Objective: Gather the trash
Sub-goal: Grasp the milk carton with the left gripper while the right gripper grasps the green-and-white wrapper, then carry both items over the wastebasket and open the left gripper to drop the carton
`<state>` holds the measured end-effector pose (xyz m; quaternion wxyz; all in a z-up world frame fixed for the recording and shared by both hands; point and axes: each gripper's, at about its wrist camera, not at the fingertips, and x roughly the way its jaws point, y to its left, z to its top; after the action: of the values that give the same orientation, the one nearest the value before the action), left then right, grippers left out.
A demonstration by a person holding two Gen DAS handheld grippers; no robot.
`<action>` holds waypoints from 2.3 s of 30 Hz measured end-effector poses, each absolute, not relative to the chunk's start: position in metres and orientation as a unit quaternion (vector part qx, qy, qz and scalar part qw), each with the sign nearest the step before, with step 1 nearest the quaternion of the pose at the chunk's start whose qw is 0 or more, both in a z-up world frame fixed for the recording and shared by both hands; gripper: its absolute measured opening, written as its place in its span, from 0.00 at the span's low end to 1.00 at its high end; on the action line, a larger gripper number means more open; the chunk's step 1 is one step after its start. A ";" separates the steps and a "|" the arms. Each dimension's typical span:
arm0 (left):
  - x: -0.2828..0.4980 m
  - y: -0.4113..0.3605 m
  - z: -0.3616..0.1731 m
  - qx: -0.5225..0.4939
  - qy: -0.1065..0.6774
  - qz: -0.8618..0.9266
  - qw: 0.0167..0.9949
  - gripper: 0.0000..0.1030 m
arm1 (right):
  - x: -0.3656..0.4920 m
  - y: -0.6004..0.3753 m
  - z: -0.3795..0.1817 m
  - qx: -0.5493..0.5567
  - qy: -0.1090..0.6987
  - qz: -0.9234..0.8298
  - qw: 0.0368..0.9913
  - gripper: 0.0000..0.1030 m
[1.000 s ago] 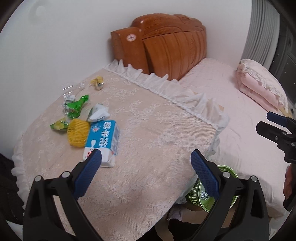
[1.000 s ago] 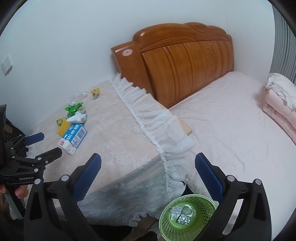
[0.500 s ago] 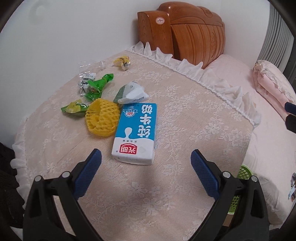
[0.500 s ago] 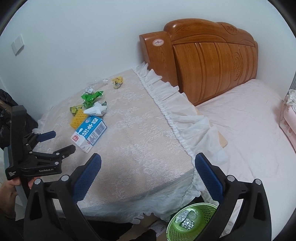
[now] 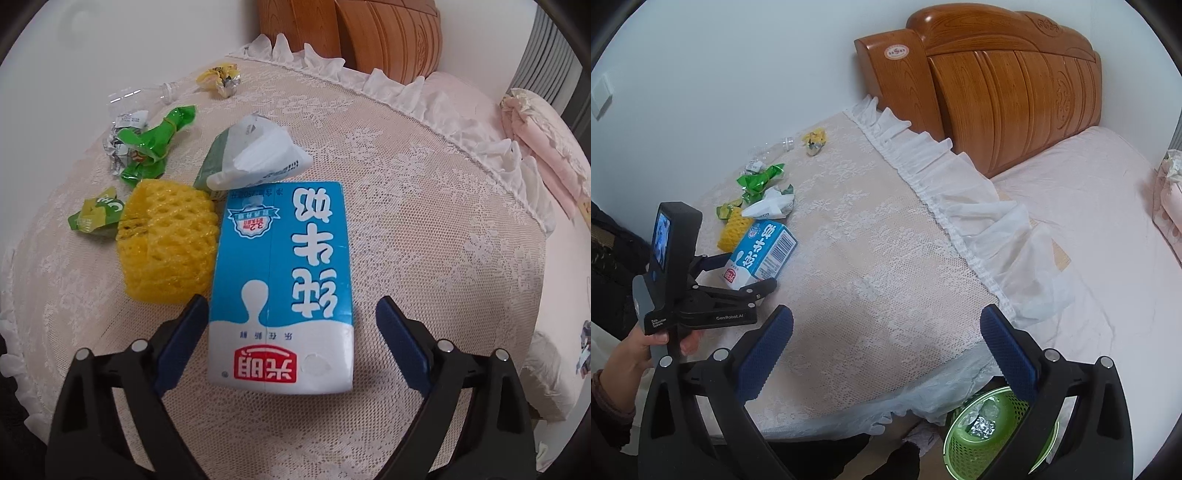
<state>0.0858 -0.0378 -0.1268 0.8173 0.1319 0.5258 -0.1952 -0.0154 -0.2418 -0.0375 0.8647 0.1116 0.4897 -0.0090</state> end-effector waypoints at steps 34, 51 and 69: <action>0.004 0.071 -0.103 0.016 0.521 -0.071 0.850 0.62 | 0.172 -0.106 -0.108 0.036 0.554 0.163 0.816 0.86; 0.008 0.077 -0.090 0.050 0.500 -0.101 0.859 0.62 | 0.159 -0.110 -0.111 0.065 0.557 0.133 0.817 0.35; -0.051 -0.066 -0.052 0.154 0.451 -0.279 0.834 0.62 | -0.079 -0.283 -0.040 0.158 0.505 -0.042 0.848 0.35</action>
<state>-0.0509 -0.0660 -0.0518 0.8337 0.1545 0.4509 -0.2787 -0.0790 -0.2833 -0.0405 0.8477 0.1581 0.5047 -0.0425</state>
